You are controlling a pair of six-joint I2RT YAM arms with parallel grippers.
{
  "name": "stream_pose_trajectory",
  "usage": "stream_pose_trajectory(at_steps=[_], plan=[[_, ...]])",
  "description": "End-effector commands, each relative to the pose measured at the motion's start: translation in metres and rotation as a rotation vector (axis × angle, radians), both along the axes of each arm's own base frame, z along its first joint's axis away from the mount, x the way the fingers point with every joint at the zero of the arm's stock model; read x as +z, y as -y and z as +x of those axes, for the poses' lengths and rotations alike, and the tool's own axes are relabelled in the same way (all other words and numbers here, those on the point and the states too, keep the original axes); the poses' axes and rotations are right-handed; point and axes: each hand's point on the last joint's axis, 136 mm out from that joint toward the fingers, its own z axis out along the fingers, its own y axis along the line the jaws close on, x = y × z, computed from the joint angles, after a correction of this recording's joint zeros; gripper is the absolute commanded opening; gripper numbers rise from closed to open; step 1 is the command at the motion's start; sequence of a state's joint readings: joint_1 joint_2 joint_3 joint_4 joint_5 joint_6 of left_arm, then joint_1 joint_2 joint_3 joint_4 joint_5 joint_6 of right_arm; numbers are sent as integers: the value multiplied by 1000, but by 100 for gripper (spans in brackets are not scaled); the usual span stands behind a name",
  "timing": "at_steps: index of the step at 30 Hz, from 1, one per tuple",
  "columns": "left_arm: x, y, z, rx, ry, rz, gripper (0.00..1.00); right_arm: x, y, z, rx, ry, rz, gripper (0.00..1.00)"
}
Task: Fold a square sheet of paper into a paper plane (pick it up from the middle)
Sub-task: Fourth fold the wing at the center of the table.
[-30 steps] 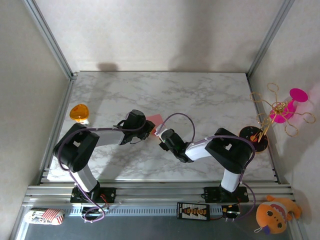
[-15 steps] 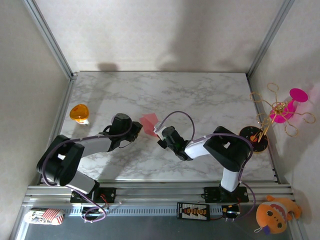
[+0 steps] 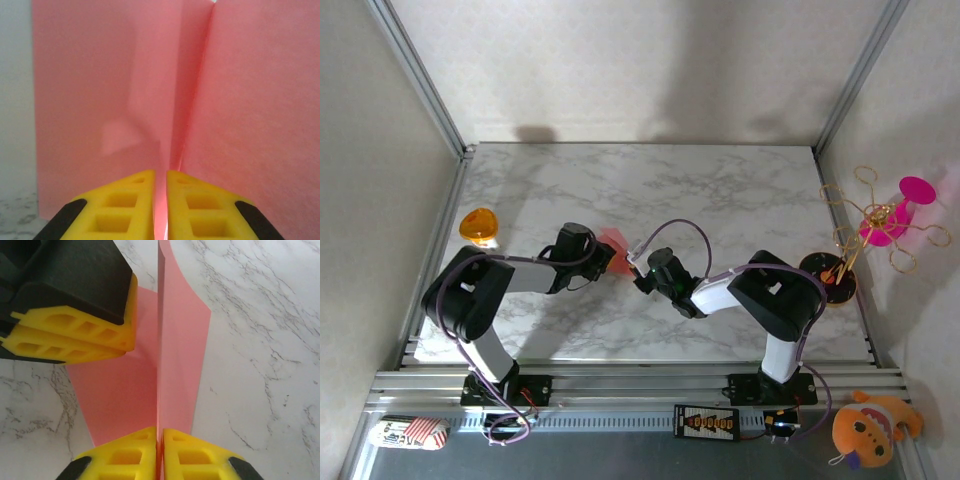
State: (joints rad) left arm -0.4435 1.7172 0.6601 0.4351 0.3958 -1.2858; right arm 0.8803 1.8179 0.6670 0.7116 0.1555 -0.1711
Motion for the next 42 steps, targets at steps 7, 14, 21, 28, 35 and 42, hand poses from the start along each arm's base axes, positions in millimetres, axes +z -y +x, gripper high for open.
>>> stream_pose_trajectory(at_steps=[7, 14, 21, 28, 35, 42], plan=[[-17, 2, -9, -31, -40, 46, 15, -9, -1, 1, -8, -50, -10, 19], [-19, 1, -10, -33, -47, 57, 15, -10, -7, -4, 33, -71, -1, 19], [-21, 0, -11, -33, -52, 66, 12, -14, -11, -8, 60, -93, 0, 15], [-20, 0, -11, -31, -51, 73, 11, -21, -13, -12, 76, -131, -3, 10], [-16, -4, -11, -25, -42, 91, 8, -27, -13, -16, 85, -191, 16, 9], [-10, -10, -14, -18, -39, 124, 6, -35, -11, -19, 87, -256, 26, 9]])
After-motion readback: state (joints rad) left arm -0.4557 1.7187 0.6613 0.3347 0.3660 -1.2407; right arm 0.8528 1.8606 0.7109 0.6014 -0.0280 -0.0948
